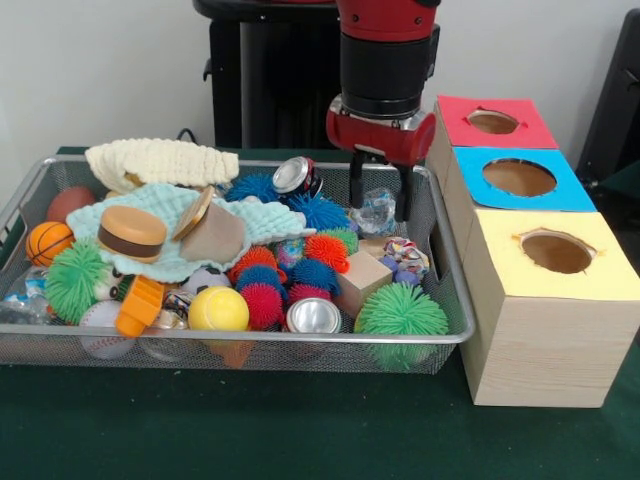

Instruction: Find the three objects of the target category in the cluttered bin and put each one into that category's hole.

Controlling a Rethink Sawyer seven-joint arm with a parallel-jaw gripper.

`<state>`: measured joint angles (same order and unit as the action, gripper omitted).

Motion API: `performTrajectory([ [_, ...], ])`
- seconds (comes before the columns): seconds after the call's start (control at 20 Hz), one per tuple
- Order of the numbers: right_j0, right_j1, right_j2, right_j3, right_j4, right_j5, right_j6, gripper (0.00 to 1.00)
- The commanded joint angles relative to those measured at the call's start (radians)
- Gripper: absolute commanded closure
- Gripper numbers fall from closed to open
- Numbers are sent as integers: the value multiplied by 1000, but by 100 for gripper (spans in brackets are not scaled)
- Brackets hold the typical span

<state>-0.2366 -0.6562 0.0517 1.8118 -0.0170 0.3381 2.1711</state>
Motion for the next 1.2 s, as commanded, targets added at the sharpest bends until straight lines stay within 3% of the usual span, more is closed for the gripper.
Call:
performTrajectory([
  [0.05, -33, 11, 77, 187, -68, -132, 70, 0],
  [0.3, -25, 21, 66, 233, -97, -203, 75, 0],
  [0.85, -10, 65, 73, 226, -157, -258, 51, 0],
  [0.9, -25, 76, 92, 228, -166, -266, 53, 100],
  [1.2, -71, 112, 139, 239, -234, -346, 37, 100],
])
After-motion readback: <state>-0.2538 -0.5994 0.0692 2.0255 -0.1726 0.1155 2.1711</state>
